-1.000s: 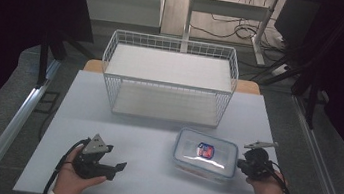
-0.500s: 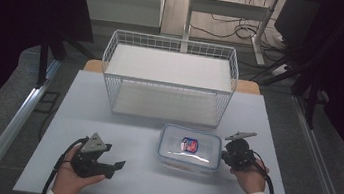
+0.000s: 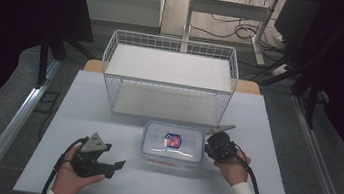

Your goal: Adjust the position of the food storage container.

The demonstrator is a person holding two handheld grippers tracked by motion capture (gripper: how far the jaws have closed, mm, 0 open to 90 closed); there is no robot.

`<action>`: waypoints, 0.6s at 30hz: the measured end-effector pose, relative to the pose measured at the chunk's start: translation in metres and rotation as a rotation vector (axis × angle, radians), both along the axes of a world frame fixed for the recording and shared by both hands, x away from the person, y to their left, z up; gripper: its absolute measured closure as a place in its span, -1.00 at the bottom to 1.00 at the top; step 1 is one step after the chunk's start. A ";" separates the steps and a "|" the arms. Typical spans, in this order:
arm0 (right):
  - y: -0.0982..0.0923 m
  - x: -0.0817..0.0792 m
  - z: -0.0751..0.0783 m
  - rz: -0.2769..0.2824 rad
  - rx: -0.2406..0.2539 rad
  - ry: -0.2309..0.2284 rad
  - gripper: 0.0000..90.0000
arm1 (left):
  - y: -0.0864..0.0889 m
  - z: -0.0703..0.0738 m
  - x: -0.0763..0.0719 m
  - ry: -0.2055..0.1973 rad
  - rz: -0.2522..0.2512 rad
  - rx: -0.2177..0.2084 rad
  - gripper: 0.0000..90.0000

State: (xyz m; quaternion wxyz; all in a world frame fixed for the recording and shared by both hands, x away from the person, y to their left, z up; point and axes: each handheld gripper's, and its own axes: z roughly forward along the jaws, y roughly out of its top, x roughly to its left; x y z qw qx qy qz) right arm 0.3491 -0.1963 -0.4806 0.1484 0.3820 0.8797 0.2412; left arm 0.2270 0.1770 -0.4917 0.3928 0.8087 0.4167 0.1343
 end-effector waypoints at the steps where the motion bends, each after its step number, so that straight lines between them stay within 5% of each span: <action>1: 0.000 0.000 0.000 0.000 0.000 0.000 0.97 | 0.000 0.000 0.000 0.000 0.001 0.000 -0.46; 10: 0.025 0.003 -0.003 0.062 0.011 -0.018 0.97 | 0.002 0.000 0.001 0.001 0.009 -0.007 -0.46; 17: 0.017 0.000 0.006 0.040 0.035 -0.051 0.97 | 0.004 0.000 0.000 -0.002 0.011 -0.017 -0.46; 18: 0.009 -0.005 0.013 0.019 0.078 -0.063 0.97 | 0.005 0.001 0.000 -0.002 0.012 -0.021 -0.46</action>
